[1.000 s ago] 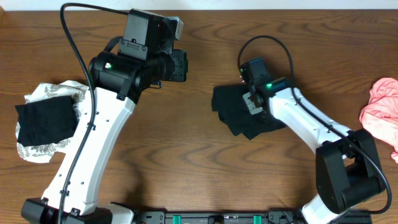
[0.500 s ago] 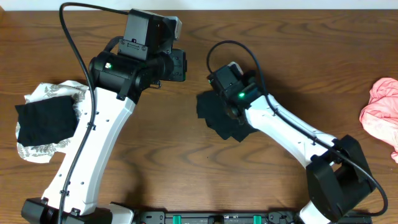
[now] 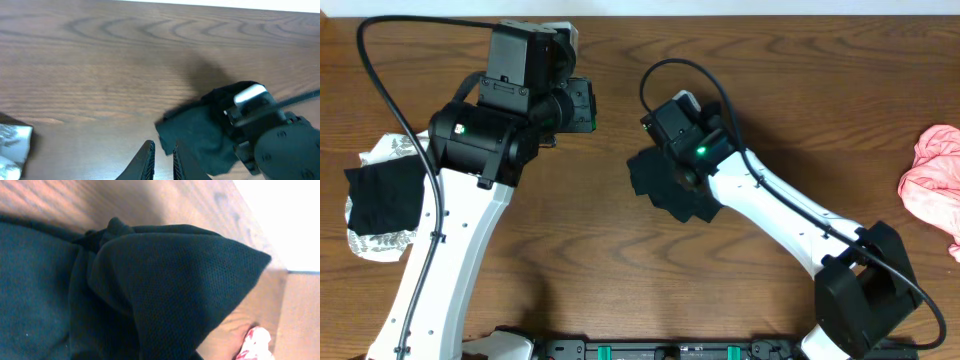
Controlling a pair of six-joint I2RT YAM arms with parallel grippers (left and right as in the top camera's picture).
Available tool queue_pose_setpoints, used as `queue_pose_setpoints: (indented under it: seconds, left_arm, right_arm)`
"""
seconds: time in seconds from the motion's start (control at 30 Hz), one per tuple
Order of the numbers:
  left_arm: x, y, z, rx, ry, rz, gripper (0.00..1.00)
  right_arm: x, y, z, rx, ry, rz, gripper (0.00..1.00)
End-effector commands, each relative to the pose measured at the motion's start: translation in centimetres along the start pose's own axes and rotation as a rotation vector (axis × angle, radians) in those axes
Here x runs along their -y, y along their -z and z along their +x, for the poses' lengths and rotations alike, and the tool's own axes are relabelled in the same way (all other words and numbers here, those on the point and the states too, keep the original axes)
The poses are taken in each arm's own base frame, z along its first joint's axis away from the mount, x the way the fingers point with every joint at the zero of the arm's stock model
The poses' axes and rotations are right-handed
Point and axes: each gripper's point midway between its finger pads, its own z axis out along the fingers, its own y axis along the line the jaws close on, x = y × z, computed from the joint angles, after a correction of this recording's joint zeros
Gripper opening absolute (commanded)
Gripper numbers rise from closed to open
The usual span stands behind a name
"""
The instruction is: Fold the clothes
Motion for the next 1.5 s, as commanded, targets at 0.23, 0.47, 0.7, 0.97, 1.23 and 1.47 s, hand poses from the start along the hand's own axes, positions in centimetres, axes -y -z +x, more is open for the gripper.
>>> queue_pose_setpoints:
  seconds: [0.23, 0.47, 0.7, 0.97, 1.23, 1.47]
  left_arm:
    - [2.6, -7.8, 3.9, -0.215, 0.309, 0.184, 0.15]
    - [5.2, -13.2, 8.9, -0.377, 0.435, 0.363, 0.15]
    - [9.8, -15.8, 13.9, -0.489, 0.459, 0.499, 0.15]
    - [11.3, -18.8, 17.9, -0.527, 0.428, 0.445, 0.15]
    - [11.0, -23.8, 23.5, -0.637, 0.452, 0.362, 0.15]
    - [12.5, -24.9, 24.4, -0.636, 0.435, 0.406, 0.14]
  right_arm:
    - [-1.4, -1.2, 2.7, -0.170, -0.337, -0.283, 0.01]
    - [-1.2, -1.6, 4.2, -0.273, -0.518, -0.333, 0.01]
    - [-0.1, -2.1, 4.8, -0.286, -0.534, -0.301, 0.01]
    - [1.0, -2.2, 4.1, -0.244, -0.465, -0.263, 0.01]
    - [2.2, -0.9, 1.8, -0.182, -0.446, -0.270, 0.01]
    - [0.5, 0.1, 1.1, -0.168, -0.421, -0.328, 0.01]
